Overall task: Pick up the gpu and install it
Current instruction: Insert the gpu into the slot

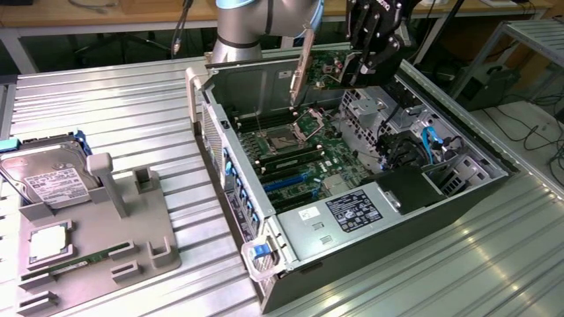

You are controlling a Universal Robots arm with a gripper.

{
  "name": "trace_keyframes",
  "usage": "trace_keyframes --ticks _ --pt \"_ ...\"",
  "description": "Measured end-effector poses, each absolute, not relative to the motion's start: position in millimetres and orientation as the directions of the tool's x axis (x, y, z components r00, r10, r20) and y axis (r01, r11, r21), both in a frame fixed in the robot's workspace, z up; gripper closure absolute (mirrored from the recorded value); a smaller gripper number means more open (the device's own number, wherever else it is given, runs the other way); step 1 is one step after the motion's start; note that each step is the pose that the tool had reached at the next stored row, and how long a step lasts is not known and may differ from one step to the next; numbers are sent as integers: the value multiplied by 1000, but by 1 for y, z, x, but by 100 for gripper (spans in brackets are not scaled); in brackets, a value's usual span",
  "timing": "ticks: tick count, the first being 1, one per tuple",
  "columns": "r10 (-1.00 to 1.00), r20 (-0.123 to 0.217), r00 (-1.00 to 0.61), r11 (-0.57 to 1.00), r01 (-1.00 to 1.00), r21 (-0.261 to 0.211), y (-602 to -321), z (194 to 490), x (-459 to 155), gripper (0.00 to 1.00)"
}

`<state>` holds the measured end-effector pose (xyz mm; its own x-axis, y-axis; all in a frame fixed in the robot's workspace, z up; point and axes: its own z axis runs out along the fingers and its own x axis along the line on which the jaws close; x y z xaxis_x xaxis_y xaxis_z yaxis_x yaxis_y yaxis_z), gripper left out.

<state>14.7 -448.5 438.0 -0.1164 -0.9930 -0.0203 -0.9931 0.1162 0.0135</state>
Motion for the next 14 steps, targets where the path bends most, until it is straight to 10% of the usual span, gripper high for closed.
trace_keyframes --ticks 14 --pt "-1000 -20 -9 9 -1000 13 -448 434 15 72"
